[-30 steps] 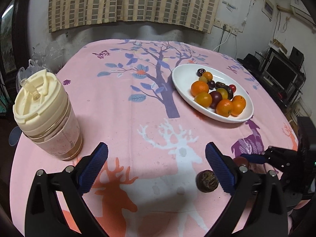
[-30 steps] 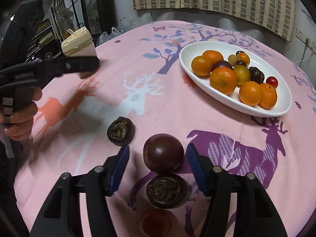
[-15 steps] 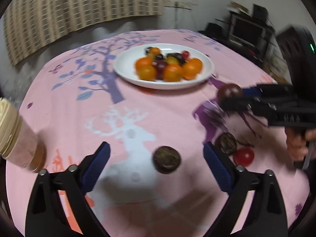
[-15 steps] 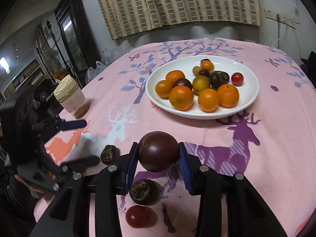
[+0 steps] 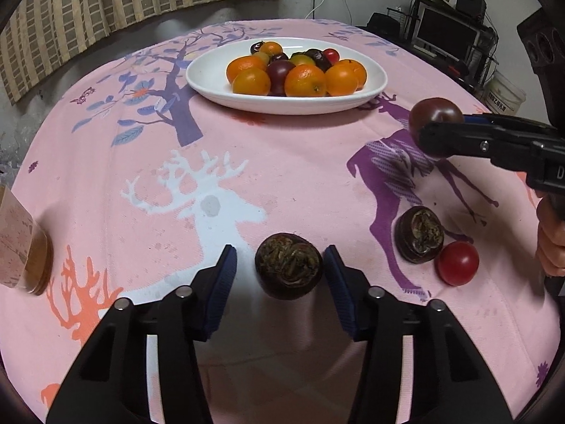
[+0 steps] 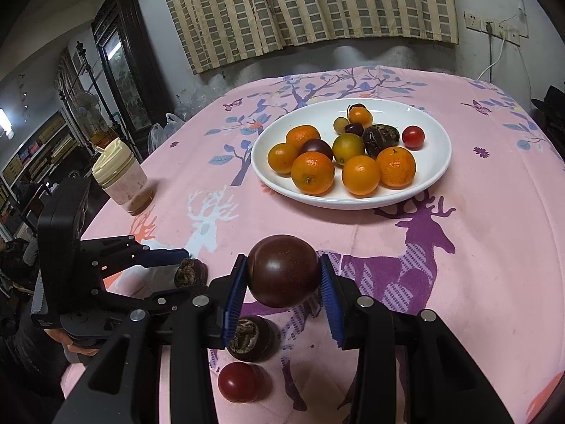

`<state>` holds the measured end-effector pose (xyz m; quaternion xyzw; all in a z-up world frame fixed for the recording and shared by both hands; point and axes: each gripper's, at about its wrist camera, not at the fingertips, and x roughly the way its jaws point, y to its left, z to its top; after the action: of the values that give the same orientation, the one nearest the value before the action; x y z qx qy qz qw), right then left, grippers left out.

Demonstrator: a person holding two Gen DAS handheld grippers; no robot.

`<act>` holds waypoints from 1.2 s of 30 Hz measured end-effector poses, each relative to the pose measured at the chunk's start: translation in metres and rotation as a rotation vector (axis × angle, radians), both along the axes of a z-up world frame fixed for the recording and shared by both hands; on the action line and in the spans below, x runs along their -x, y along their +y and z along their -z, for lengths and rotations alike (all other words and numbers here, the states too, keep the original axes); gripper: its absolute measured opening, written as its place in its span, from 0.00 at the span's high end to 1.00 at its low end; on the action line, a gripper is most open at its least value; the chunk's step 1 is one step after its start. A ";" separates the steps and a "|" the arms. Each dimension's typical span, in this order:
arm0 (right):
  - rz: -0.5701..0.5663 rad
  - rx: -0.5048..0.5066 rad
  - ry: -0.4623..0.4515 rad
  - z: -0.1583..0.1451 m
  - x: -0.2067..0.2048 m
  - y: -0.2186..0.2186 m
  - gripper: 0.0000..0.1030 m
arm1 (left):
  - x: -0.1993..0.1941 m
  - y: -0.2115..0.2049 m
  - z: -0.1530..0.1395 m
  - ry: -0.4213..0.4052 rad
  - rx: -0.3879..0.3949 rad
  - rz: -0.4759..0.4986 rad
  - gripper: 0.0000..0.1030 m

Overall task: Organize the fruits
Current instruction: 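Grasp a dark plum with the right tool while the left tool grasps a mangosteen, then carry the plum and mangosteen to the plate with both tools and release them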

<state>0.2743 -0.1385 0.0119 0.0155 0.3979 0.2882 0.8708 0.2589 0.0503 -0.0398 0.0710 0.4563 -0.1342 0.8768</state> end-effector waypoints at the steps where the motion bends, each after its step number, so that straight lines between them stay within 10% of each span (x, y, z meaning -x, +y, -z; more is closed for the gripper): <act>1: 0.001 0.000 0.000 0.000 0.000 0.000 0.60 | 0.000 0.001 -0.001 0.001 0.004 0.006 0.57; 15: 0.038 -0.052 -0.027 -0.018 -0.004 -0.019 0.60 | -0.009 0.010 -0.058 -0.050 0.129 0.018 0.63; 22: 0.144 -0.101 -0.102 -0.036 -0.066 -0.032 0.60 | -0.098 -0.002 -0.101 -0.142 0.195 -0.044 0.63; 31: 0.207 -0.069 -0.079 -0.011 -0.139 -0.028 0.60 | -0.198 -0.027 -0.061 -0.069 0.161 -0.153 0.63; 36: 0.206 -0.064 -0.041 0.003 -0.146 -0.026 0.54 | -0.197 -0.018 -0.053 -0.071 0.153 -0.236 0.34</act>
<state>0.4201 -0.1644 0.0093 0.0781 0.3667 0.2101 0.9029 0.4562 0.0325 0.0131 -0.0456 0.4188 -0.0622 0.9048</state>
